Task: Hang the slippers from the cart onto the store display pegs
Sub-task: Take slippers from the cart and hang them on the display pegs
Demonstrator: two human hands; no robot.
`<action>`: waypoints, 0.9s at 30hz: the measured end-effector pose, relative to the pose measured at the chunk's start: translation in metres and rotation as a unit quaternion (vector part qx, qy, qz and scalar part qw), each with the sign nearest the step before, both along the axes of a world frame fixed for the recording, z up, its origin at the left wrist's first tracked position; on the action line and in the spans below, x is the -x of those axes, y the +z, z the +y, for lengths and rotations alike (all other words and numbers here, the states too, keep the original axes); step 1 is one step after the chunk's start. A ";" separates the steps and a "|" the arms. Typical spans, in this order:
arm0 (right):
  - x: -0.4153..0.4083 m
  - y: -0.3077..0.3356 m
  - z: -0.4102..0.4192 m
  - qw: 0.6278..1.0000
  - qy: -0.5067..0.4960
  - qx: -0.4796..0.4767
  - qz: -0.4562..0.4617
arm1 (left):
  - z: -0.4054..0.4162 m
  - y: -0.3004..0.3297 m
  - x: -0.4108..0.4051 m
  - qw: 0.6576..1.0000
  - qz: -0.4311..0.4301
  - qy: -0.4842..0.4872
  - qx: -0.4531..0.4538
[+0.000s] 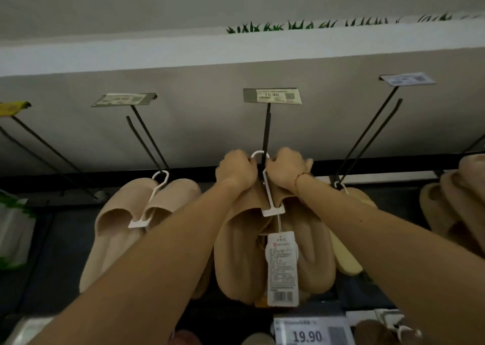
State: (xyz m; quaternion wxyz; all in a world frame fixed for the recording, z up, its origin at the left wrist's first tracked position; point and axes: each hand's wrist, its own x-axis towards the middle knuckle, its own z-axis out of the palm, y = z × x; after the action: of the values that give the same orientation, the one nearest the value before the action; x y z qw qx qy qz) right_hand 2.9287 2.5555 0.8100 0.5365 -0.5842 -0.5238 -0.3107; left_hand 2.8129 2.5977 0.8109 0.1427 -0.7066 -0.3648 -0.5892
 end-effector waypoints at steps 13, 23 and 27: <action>-0.023 -0.021 0.019 0.996 0.017 0.087 -0.019 | 0.034 -0.017 0.007 0.995 0.063 -0.029 0.070; -0.087 -0.051 -0.172 0.987 -0.047 0.110 -0.111 | -0.136 -0.066 -0.048 0.991 0.114 -0.063 0.019; -0.161 -0.082 -0.289 0.947 -0.182 0.226 -0.142 | -0.240 -0.089 -0.137 0.969 0.223 -0.091 0.052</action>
State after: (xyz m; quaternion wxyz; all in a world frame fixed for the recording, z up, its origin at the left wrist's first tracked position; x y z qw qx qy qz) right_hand 3.0900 2.2661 0.7283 0.2454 -0.7253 -0.5358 -0.3559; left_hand 2.9499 2.3581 0.7222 0.1291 -0.8571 -0.2877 -0.4073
